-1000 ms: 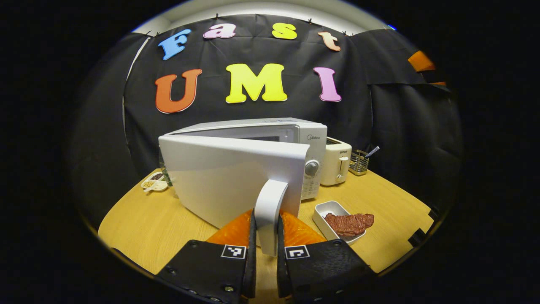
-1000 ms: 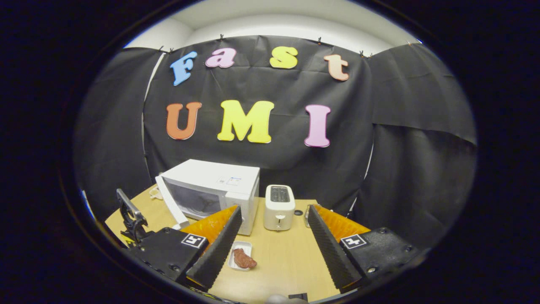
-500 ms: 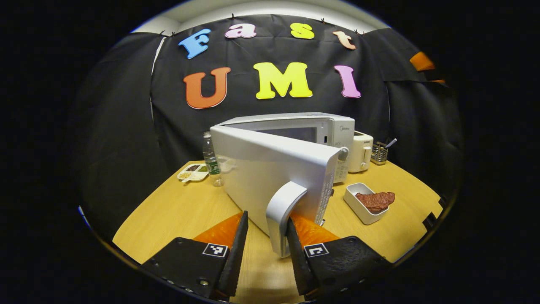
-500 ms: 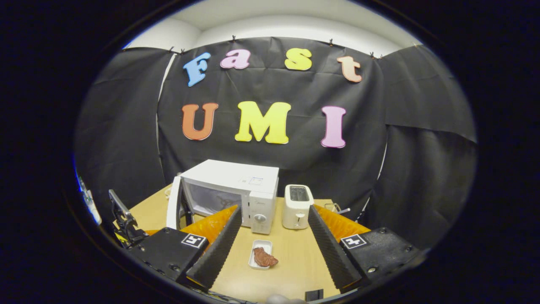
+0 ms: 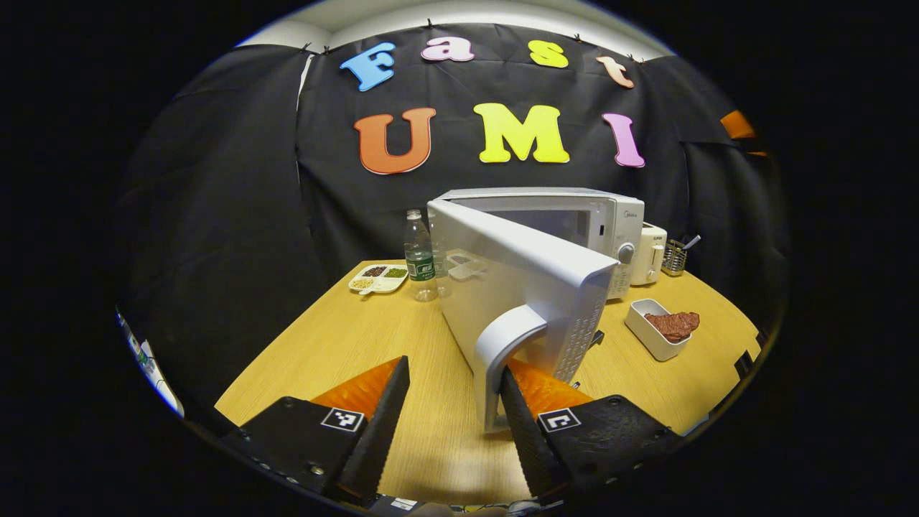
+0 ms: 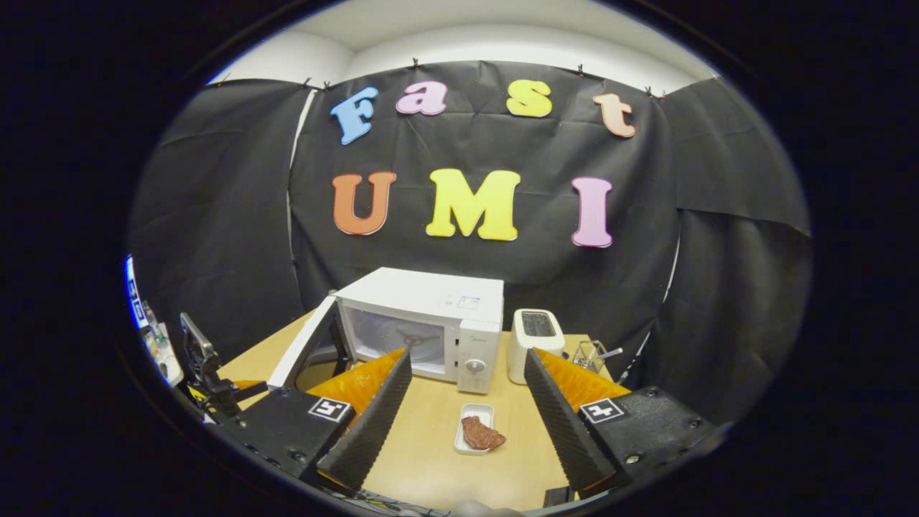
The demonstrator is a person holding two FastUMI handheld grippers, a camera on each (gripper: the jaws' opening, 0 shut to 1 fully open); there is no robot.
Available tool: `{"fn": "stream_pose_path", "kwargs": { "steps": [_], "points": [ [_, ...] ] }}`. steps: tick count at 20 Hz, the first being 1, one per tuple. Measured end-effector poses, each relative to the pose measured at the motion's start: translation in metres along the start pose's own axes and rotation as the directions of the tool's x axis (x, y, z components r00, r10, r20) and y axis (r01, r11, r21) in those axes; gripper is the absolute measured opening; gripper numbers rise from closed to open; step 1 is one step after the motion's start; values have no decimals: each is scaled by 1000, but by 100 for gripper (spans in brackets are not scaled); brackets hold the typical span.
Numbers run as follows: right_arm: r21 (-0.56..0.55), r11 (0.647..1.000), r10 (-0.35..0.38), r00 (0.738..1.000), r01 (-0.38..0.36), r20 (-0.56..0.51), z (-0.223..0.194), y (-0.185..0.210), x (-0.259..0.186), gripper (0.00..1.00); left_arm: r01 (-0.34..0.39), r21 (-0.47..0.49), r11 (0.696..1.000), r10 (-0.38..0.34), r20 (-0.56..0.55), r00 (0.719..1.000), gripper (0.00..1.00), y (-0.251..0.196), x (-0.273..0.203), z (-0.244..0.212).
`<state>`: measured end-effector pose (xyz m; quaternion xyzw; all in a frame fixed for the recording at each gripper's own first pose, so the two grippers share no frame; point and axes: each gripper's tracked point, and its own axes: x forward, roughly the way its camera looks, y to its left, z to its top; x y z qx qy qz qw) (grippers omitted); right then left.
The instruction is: Open the microwave oven with the left hand, put the food in, and close the microwave oven.
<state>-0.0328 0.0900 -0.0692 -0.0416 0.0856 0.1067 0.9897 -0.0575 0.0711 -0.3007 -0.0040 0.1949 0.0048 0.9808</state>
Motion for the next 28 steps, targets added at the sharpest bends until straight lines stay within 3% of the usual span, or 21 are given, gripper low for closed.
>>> {"fn": "stream_pose_path", "kwargs": {
  "steps": [1,4,6,15,16,17,19,20,24,28],
  "points": [
    [-3,1000,7,1000,-7,-3,-2,4,0,96,-8,-1,1000,8,-2,1000,76,8,-1,-2],
    [-16,999,32,999,-33,-16,-6,18,0,100,-14,-34,999,14,-4,1000,87,22,-9,-2],
    [-29,998,49,999,-50,-17,-7,26,2,100,-42,1,999,42,13,999,90,32,-17,-2],
    [-26,997,75,996,-76,-51,-31,38,16,100,-234,14,972,234,4,972,94,125,-32,-6],
    [-25,997,72,996,-73,-59,-37,37,18,100,-251,16,968,251,-1,968,88,134,-32,-6],
    [-25,997,65,995,-67,-71,-45,35,20,100,-272,18,962,272,-4,962,95,144,-34,-6],
    [-23,998,51,995,-54,-91,-60,28,25,95,-297,11,955,297,-6,955,94,160,-42,-5],
    [-20,999,44,994,-46,-99,-68,23,29,100,-303,8,953,303,-6,953,95,163,-45,-4],
    [-6,1000,30,987,-31,-157,-121,0,47,100,-296,-9,955,296,-4,955,94,151,-61,6],
    [44,999,0,963,12,-268,-198,-37,74,100,-220,-32,975,221,6,975,94,106,-73,30]
  ]
}}
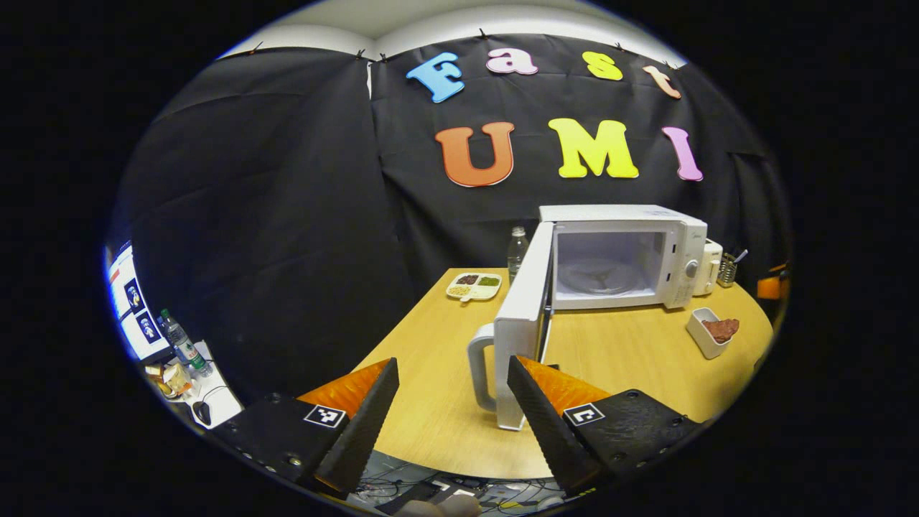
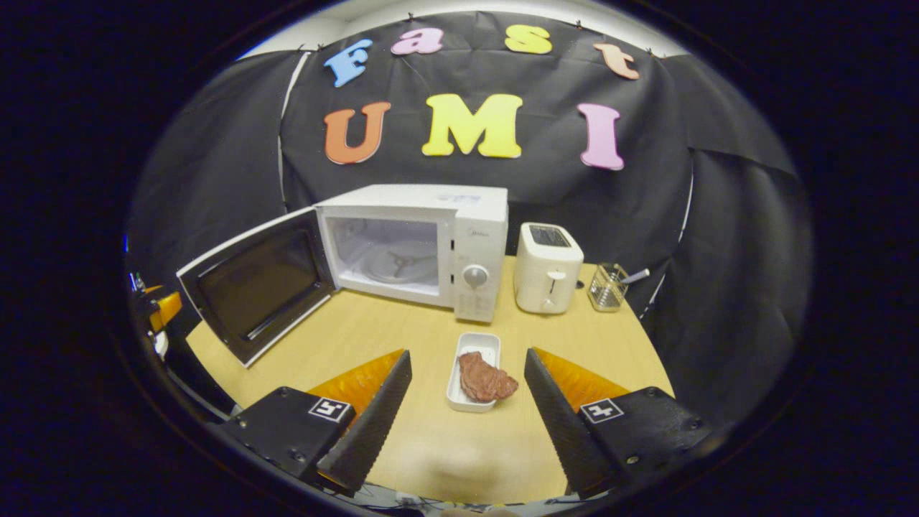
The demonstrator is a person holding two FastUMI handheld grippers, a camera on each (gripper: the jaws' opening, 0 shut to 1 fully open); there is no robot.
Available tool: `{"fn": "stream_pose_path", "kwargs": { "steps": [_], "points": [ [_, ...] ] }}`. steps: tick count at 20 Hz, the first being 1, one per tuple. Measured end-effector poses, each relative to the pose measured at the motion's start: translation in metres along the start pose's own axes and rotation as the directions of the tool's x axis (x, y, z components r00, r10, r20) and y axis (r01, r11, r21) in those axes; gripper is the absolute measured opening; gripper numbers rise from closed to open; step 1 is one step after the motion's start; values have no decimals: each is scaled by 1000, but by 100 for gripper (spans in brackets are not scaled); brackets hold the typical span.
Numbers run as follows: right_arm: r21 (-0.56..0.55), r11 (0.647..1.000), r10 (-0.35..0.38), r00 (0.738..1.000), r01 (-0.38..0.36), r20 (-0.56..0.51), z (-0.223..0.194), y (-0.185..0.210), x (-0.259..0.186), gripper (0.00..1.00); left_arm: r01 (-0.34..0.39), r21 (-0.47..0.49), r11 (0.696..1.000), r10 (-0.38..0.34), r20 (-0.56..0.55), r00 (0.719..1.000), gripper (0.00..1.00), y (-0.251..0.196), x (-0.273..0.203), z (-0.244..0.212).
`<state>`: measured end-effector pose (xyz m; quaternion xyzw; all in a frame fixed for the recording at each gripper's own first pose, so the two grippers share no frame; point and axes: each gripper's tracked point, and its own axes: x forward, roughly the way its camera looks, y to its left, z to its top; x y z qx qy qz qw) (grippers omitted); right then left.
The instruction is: Open the microwave oven with the left hand, put the food in, and close the microwave oven.
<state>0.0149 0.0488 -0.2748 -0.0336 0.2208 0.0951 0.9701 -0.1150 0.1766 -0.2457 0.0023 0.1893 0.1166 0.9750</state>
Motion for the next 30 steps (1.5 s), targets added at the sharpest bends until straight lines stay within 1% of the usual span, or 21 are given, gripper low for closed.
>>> {"fn": "stream_pose_path", "kwargs": {
  "steps": [2,5,6,7,9,10,11,12,13,14,15,16,17,19,20,21,22,23,24,26,30],
  "points": [
    [35,999,9,998,-7,-59,-29,-13,26,100,37,-9,999,-37,15,999,94,-24,-10,17],
    [96,994,70,991,-59,-115,-57,-18,62,98,94,-32,995,-93,25,995,94,-63,-15,39],
    [111,991,89,988,-75,-125,-63,-18,74,85,102,-32,994,-101,28,994,94,-72,-14,47],
    [121,989,104,986,-88,-133,-67,-19,82,94,118,-36,992,-117,30,993,94,-83,-12,53],
    [146,982,141,980,-120,-140,-68,-18,100,93,119,-35,992,-118,25,993,94,-98,-9,65],
    [168,976,165,976,-140,-145,-69,-17,107,81,119,-33,992,-118,26,993,94,-105,-8,71],
    [190,969,188,970,-158,-152,-72,-15,111,87,116,-25,993,-115,26,993,95,-111,-8,77],
    [212,962,209,964,-173,-162,-71,-15,116,83,113,-17,993,-113,26,993,94,-117,-7,82],
    [231,955,227,960,-186,-165,-71,-17,118,63,110,-8,994,-109,29,994,94,-121,-7,88],
    [246,948,245,955,-200,-169,-68,-20,119,70,101,1,995,-101,29,994,94,-124,-6,91],
    [264,938,275,946,-225,-172,-67,-20,123,46,89,7,996,-89,27,996,94,-128,-5,95],
    [288,924,311,934,-253,-177,-67,-19,125,41,74,11,997,-74,25,997,94,-130,-5,97],
    [301,912,343,921,-278,-187,-68,-15,125,33,61,13,998,-61,22,998,94,-133,-5,98],
    [281,908,372,907,-311,-198,-67,-17,123,18,24,17,1000,-25,10,1000,94,-136,-6,100],
    [285,901,390,898,-326,-204,-63,-18,121,25,6,13,1000,-6,5,1000,94,-137,-7,100],
    [280,901,394,893,-330,-216,-66,-19,123,20,-8,8,1000,8,3,1000,94,-140,-9,102],
    [275,895,415,882,-352,-223,-62,-20,121,17,-25,8,1000,24,4,1000,94,-141,-11,104],
    [265,891,431,872,-369,-233,-62,-20,122,14,-41,12,999,40,5,999,94,-142,-12,103],
    [254,887,443,865,-385,-237,-59,-20,120,13,-54,13,998,53,3,999,94,-142,-14,103],
    [223,887,451,863,-404,-230,-47,-20,115,13,-65,14,998,65,1,998,94,-144,-16,101],
    [184,880,466,870,-438,-159,-8,-12,102,13,-60,7,998,59,7,998,94,-142,-12,97]
  ]
}}
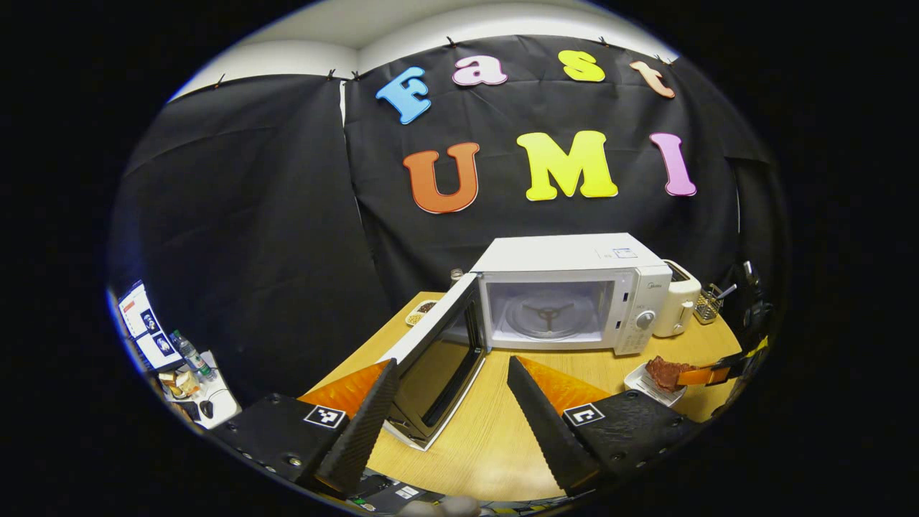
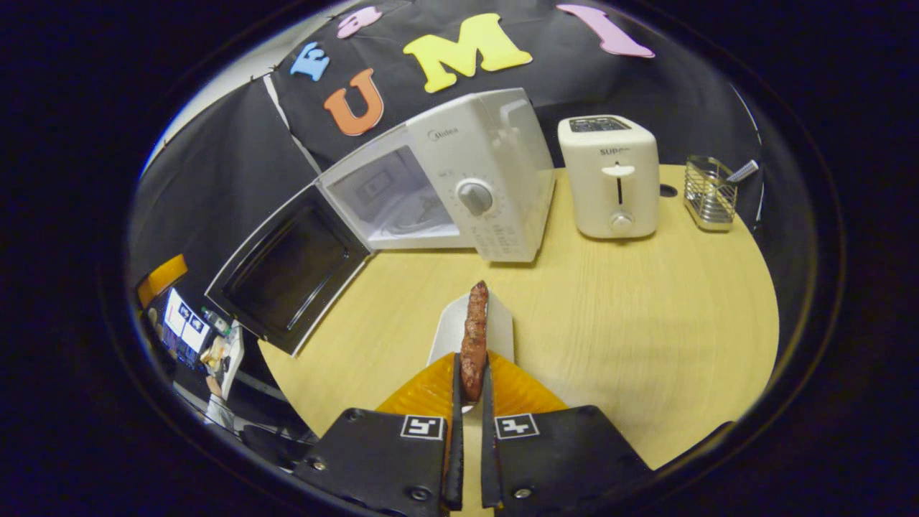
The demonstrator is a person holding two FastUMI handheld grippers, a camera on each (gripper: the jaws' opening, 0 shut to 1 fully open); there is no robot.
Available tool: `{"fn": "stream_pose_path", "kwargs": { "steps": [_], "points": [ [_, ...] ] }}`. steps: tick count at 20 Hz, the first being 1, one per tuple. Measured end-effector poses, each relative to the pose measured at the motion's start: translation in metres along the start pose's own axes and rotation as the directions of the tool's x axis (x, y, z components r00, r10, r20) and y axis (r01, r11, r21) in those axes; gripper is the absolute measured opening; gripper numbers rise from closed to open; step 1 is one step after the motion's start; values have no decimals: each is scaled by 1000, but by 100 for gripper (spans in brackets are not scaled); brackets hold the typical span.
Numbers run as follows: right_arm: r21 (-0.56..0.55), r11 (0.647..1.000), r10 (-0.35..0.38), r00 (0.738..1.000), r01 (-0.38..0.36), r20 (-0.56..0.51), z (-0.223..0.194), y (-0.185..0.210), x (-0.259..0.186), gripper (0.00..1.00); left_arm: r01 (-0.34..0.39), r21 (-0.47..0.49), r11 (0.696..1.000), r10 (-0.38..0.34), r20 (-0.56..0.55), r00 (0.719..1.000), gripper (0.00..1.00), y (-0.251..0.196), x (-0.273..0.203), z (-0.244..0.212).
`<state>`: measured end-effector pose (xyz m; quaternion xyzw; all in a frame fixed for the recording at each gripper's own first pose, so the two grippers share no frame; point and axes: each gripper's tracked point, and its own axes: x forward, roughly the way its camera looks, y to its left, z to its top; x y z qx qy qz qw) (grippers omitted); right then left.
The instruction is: Open the microwave oven with the left hand, put the food in, and close the microwave oven.
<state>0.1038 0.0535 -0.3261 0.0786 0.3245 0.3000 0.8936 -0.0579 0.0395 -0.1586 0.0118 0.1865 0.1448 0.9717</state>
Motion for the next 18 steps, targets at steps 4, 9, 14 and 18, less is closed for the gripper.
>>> {"fn": "stream_pose_path", "kwargs": {
  "steps": [4,9,14,18],
  "points": [
    [18,998,-60,998,60,30,8,0,8,13,61,-6,998,-61,0,998,94,3,16,-6],
    [67,996,-60,993,53,102,27,45,23,13,138,15,990,-139,44,989,94,17,28,8],
    [204,979,-35,974,-13,226,58,115,88,13,220,62,974,-223,59,973,94,35,31,13],
    [314,948,-58,944,-51,326,86,156,154,13,254,90,963,-260,58,964,94,51,31,5]
  ]
}}
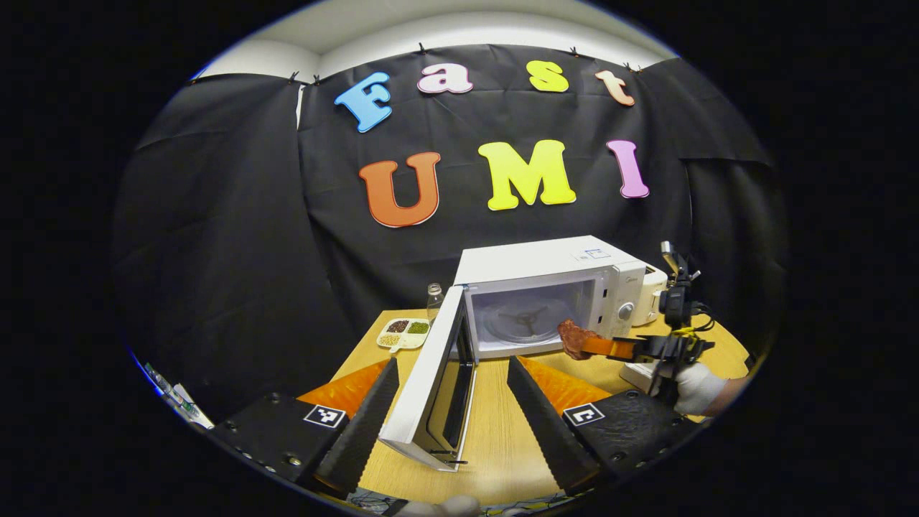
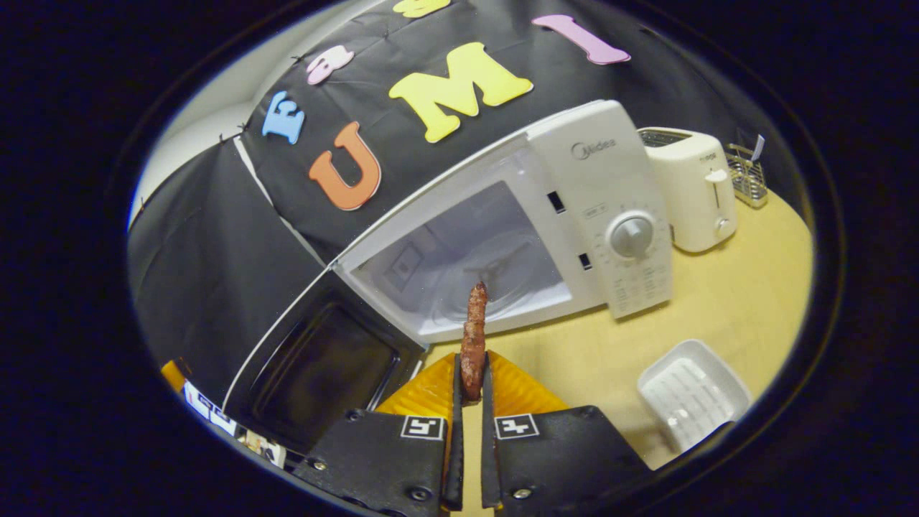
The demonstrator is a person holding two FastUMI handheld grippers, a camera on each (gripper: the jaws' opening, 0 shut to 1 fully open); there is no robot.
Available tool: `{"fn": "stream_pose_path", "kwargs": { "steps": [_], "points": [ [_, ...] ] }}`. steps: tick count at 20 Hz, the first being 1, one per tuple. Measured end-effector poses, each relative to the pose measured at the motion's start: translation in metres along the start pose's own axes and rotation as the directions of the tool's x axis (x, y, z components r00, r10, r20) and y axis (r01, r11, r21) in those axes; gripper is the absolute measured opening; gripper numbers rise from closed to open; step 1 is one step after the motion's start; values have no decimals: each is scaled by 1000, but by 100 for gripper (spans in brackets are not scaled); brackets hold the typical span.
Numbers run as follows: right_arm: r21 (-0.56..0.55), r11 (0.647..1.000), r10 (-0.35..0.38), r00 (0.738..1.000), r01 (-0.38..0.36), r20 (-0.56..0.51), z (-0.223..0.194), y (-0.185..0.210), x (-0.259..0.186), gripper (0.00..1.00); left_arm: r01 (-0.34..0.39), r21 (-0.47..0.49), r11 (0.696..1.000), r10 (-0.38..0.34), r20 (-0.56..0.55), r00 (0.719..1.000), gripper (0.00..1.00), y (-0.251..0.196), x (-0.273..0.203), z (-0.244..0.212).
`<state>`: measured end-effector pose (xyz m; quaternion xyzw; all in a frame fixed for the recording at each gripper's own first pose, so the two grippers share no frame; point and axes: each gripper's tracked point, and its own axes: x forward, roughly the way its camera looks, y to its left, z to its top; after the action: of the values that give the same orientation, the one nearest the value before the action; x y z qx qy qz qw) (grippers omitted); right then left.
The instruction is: Open the microwave oven with the left hand, put the food in, and close the microwave oven.
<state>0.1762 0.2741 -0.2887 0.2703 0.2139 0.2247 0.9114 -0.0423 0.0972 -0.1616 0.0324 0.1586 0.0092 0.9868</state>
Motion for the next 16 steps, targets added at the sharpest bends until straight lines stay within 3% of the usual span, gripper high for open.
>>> {"fn": "stream_pose_path", "kwargs": {
  "steps": [7,16],
  "points": [
    [206,978,-25,991,-3,135,-3,36,91,13,27,7,1000,-27,-4,1000,94,22,-1,-12],
    [386,920,-179,945,64,272,27,14,151,12,29,19,999,-28,-52,998,94,40,14,-35]
  ]
}}
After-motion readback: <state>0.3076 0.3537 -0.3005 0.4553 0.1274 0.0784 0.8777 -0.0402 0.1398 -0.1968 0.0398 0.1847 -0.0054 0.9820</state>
